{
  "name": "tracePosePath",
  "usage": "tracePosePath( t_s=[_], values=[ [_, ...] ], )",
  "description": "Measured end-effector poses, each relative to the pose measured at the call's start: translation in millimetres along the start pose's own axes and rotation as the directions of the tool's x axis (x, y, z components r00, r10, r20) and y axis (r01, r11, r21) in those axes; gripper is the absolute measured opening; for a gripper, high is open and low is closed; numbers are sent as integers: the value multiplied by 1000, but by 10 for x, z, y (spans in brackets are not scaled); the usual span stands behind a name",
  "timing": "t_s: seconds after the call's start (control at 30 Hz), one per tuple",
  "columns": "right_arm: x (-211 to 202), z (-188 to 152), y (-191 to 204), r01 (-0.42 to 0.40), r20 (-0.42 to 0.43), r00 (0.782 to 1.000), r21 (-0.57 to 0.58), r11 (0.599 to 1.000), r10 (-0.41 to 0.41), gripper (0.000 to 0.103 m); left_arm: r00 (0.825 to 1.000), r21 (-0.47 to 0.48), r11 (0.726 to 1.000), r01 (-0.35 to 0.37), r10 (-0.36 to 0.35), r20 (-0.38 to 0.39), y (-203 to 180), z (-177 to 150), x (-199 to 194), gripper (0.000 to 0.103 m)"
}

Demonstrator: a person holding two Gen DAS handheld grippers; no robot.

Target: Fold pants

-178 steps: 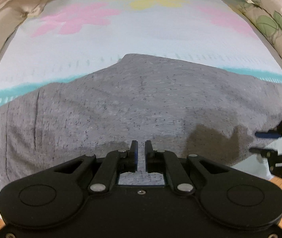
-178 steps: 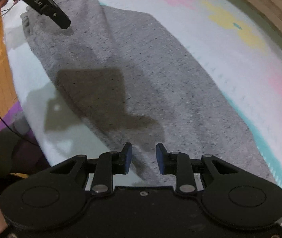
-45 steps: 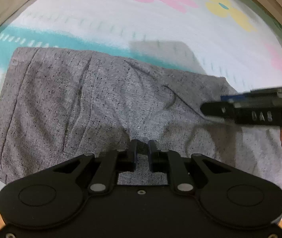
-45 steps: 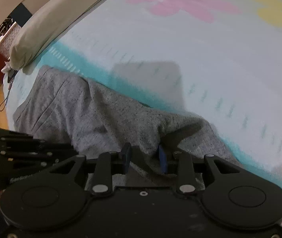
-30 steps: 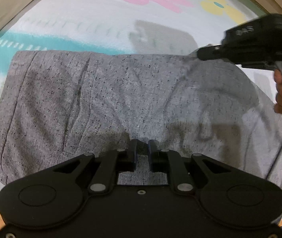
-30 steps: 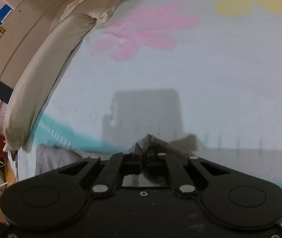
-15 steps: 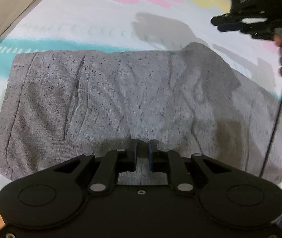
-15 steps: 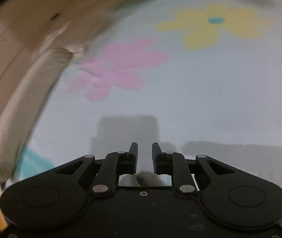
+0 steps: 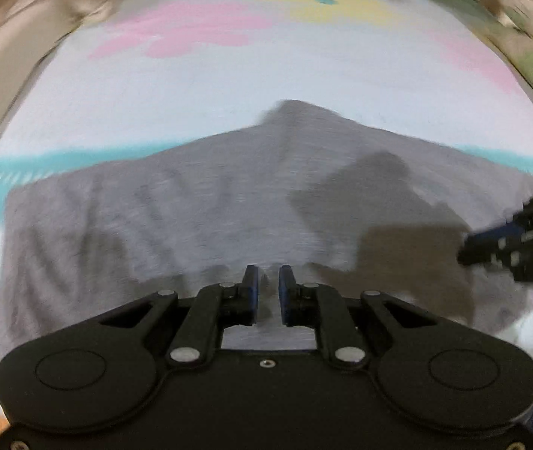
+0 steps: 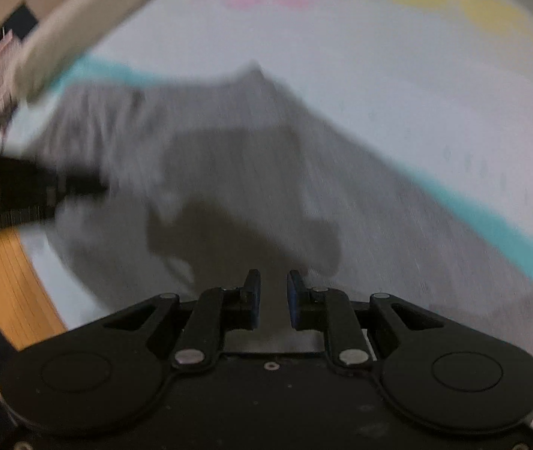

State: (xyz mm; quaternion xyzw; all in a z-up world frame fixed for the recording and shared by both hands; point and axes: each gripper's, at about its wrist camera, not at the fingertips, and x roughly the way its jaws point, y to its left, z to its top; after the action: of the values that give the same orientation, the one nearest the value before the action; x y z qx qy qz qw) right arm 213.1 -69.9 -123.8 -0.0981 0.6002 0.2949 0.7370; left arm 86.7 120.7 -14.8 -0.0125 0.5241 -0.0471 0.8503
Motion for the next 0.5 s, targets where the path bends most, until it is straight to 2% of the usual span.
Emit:
tracePosePath(
  t_s=[0.07,0.17,0.23,0.4,0.47,0.5],
  values=[
    [33,-276,-28,17,-77,997,-24,1000,-19,18,1000,64,998,16,-14,-25,-196,-2,51,19],
    [-78,-617,-23,11,-84,996,-80,997,-18,18,998,120,992,42,-36,-49,-393,-7,112,19],
    [-163,-701,-37,-1,-111,994,-75,997,-7,18,997,131,989,71,-65,-46,-546,26,113,19],
    [-383,-685,-105,28,40,999,37,999,-30,18,989,160,976,148,-146,-23,-843,83,88,19],
    [-301,-730,-170,64,0,998,44,997,-64,18,986,193,967,167,-160,-51,-955,52,163,20],
    [-251,-779,-193,78,-44,996,36,996,-77,18,984,209,963,168,-151,-97,-1012,28,232,20]
  ],
)
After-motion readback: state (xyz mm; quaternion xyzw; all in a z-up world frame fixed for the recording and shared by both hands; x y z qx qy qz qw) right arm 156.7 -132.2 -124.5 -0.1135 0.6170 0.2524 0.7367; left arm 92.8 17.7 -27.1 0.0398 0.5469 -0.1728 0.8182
